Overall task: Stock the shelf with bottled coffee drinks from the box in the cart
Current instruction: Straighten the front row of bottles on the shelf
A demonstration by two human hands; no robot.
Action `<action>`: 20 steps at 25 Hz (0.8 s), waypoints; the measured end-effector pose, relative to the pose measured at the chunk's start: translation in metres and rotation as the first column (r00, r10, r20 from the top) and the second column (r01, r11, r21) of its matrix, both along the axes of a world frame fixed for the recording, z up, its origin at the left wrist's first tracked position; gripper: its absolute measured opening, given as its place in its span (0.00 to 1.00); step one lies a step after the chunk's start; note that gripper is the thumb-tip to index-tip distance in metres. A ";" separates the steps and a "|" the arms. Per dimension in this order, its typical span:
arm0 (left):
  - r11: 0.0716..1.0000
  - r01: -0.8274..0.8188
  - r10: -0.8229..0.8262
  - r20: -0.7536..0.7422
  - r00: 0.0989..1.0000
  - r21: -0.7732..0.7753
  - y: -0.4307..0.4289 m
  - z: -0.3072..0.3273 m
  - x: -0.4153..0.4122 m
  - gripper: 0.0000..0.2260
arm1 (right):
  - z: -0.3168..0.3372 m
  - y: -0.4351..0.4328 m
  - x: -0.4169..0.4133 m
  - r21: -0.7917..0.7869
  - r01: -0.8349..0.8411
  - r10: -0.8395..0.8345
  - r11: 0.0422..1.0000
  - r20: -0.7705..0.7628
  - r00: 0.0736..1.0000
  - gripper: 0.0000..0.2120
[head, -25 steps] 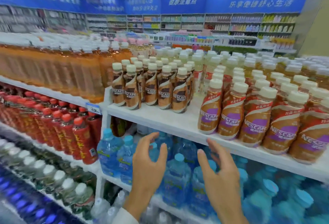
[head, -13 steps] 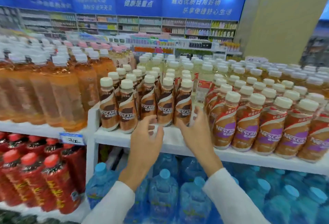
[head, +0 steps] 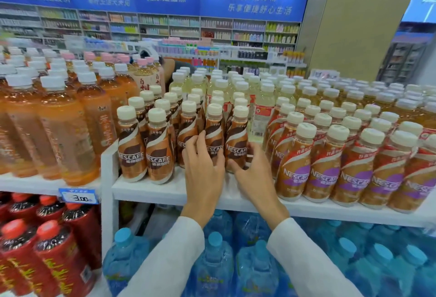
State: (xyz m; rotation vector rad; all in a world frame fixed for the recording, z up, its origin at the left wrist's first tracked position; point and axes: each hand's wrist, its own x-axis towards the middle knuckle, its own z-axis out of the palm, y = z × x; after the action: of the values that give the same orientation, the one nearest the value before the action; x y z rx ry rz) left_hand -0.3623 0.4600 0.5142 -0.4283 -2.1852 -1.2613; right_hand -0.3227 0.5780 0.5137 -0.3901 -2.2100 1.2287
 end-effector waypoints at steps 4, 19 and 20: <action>1.000 -0.001 0.002 -0.042 0.999 0.019 0.000 -0.006 -0.003 0.25 | -0.003 0.000 -0.001 0.028 -0.003 0.004 1.000 -0.035 0.999 0.28; 0.925 -0.007 0.067 -0.144 0.987 0.381 -0.105 -0.016 0.022 0.12 | -0.008 -0.070 0.031 0.127 -0.029 0.054 0.992 -0.195 0.979 0.27; 0.915 -0.068 0.125 -0.120 0.985 0.397 -0.122 -0.014 0.017 0.12 | -0.006 -0.086 0.025 0.080 -0.132 0.143 0.988 -0.156 0.977 0.26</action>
State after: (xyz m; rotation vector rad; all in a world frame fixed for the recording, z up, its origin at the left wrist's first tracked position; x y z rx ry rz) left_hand -0.3454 0.3382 0.4998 -0.2345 -1.7536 -1.5181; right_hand -0.2978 0.4920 0.5079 -0.1065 -2.1622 1.2054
